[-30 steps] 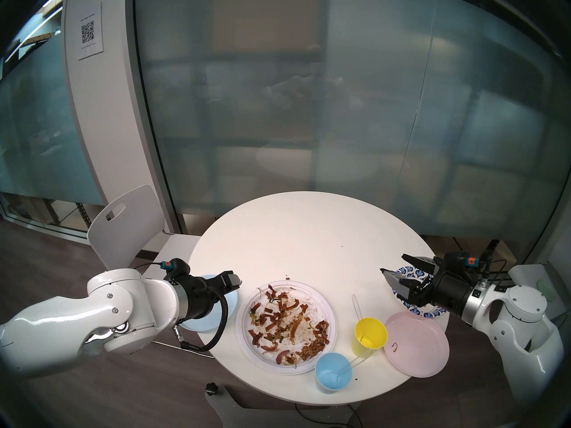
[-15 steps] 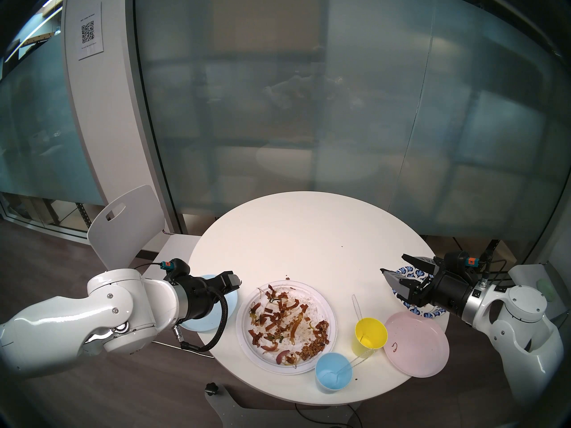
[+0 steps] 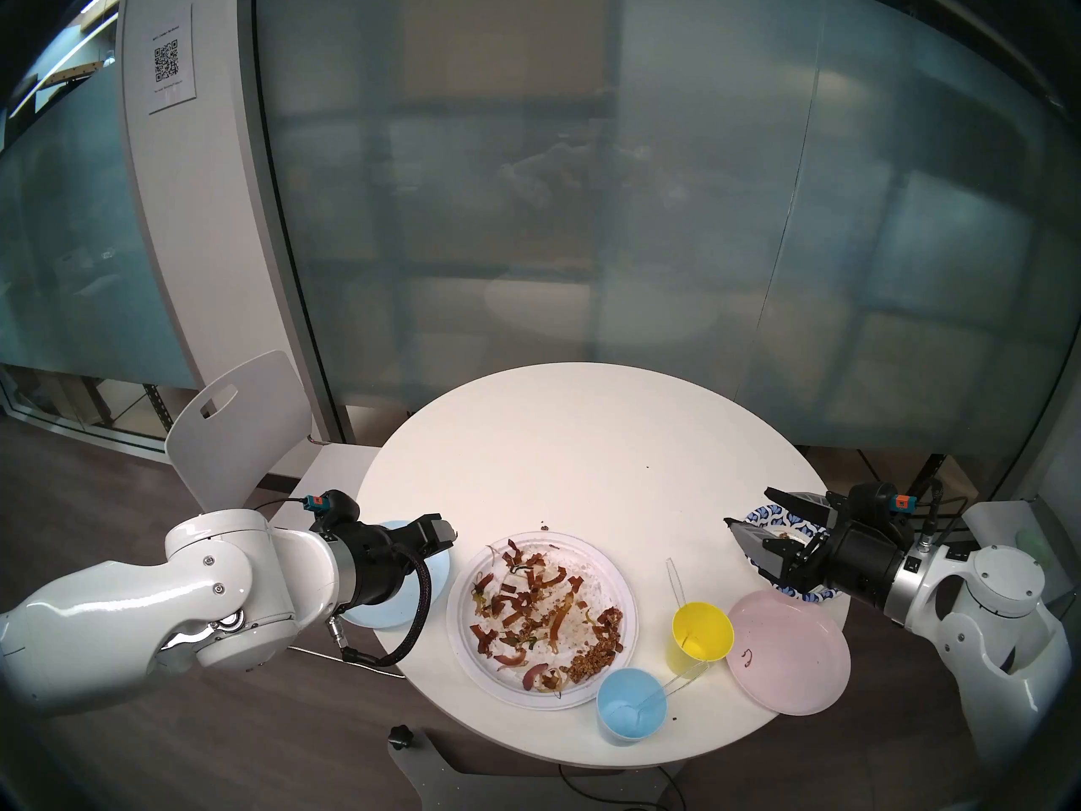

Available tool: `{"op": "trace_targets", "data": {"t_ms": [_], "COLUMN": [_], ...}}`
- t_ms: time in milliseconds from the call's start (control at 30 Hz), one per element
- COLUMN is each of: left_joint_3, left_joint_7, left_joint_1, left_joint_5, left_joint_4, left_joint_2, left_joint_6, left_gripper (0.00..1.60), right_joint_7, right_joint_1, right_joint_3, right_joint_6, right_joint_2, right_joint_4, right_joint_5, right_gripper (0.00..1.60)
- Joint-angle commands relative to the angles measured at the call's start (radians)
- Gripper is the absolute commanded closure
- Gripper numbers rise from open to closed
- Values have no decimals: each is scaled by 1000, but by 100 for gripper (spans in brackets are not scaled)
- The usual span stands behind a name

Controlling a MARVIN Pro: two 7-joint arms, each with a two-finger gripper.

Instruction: Stack the plates into one stack

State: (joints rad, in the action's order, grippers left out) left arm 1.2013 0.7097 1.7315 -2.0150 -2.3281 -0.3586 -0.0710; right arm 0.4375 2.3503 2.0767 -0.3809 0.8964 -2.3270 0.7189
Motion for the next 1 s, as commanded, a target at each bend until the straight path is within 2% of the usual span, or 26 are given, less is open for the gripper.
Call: {"op": "trace_targets", "data": {"t_ms": [0,400,900,967], "left_joint_3": [6,1,-3,-4], "left_joint_7": [-4,-4,-4,-4], "left_joint_1": [-7,-10,-14,-15], "left_joint_5": [2,0,-2,-2], "left_joint_4": [-6,-6,-5,-5], "left_joint_2": [0,2,4,5], "left_joint_6": [1,3,6,6], "left_gripper": [0,0,0,0], "right_joint_7": [43,118,192,201], "right_joint_1": [113,254,408,434], "right_joint_3": [43,-7,-91,-94], "right_joint_6": [27,115,255,270], "right_joint_2": [82,200,284,297], "right_joint_4": [-106,-116,-116,-116], "right_joint_5": [9,-9,-61,-69], "right_gripper": [0,0,0,6]}}
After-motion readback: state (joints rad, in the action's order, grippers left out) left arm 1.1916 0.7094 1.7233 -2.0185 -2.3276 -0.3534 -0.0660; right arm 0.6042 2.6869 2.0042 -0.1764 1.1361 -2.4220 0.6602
